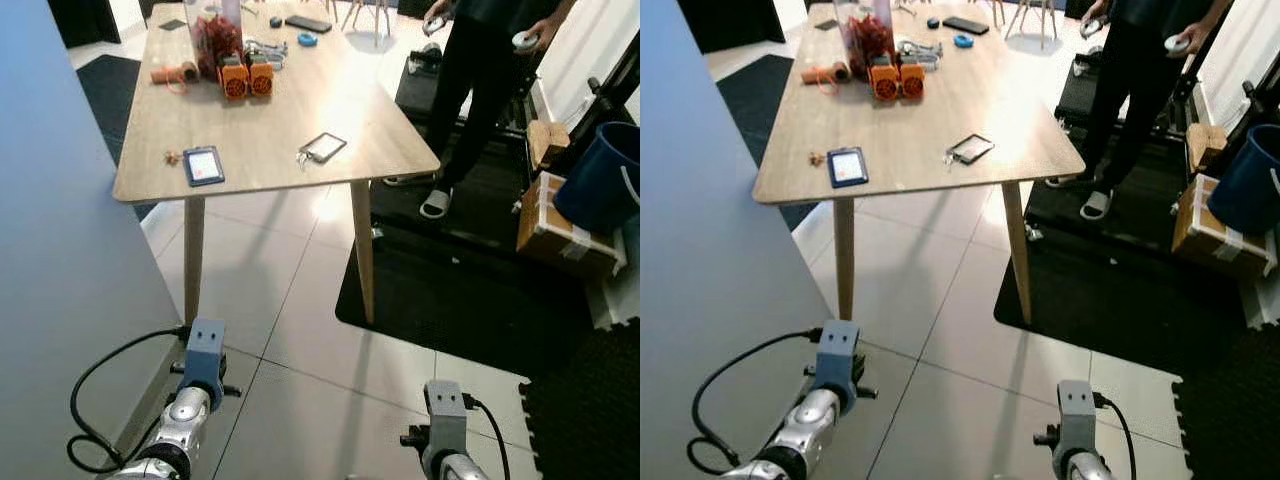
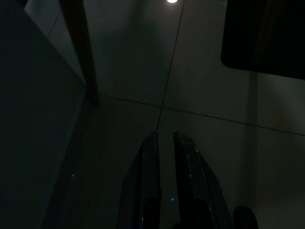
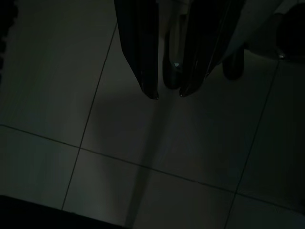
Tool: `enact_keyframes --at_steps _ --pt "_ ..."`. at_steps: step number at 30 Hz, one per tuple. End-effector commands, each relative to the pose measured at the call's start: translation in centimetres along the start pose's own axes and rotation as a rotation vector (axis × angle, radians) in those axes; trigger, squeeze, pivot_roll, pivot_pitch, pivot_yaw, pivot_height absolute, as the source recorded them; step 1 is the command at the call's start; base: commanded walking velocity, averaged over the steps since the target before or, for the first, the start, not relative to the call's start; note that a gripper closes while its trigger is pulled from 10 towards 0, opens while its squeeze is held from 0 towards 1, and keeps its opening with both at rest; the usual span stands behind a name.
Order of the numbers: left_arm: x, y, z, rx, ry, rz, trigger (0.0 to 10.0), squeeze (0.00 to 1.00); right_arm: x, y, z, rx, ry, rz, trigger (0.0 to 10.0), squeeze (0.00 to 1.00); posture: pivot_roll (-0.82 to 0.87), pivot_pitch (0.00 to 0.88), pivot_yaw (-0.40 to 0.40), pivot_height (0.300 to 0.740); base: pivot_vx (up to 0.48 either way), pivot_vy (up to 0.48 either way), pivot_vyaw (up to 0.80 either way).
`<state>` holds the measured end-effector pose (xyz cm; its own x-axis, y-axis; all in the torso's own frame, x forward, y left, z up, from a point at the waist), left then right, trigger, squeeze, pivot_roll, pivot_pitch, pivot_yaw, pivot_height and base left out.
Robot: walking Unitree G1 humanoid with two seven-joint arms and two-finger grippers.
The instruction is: Hang keys on a hook
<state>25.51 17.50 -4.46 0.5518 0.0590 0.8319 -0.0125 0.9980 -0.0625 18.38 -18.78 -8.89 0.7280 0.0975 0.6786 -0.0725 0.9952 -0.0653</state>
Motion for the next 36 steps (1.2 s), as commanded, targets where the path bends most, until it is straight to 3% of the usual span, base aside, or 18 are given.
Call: enact_keyframes --at_steps 1,25,36 --pt "-0.57 -0.17 0.15 -0.001 0.019 0.002 10.0 0.0 0.03 -0.06 0.02 -0.003 -0.005 0.001 10.0 0.0 0.05 0.059 -0.034 0.74 0.352 0.0 0.0" --pt "-0.79 0.16 0.31 0.008 0.019 0.001 10.0 0.0 0.0 -0.11 0.03 0.003 -0.002 0.016 10.0 0.0 0.05 0.048 -0.042 0.74 0.347 0.0 0.0" --pt "-0.54 0.39 0.36 0.021 -0.007 -0.03 10.0 0.0 -0.27 -0.08 0.09 0.007 0.01 0.025 10.0 0.0 0.05 0.041 -0.037 0.74 0.0 0.0 0.0"
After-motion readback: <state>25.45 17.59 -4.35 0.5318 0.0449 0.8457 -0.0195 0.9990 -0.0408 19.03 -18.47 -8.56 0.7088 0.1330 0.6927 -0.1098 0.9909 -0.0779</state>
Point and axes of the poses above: a point about 5 cm out from each wrist's last joint towards the gripper, its own z axis pointing back from the gripper into the wrist, its own x axis along the axis of the wrist's last joint, y = z × x, the point moved 1 cm from there along -z, pointing out of the wrist towards the gripper, and after that the axes turned 9 degrees about z, right-handed, at the moved point
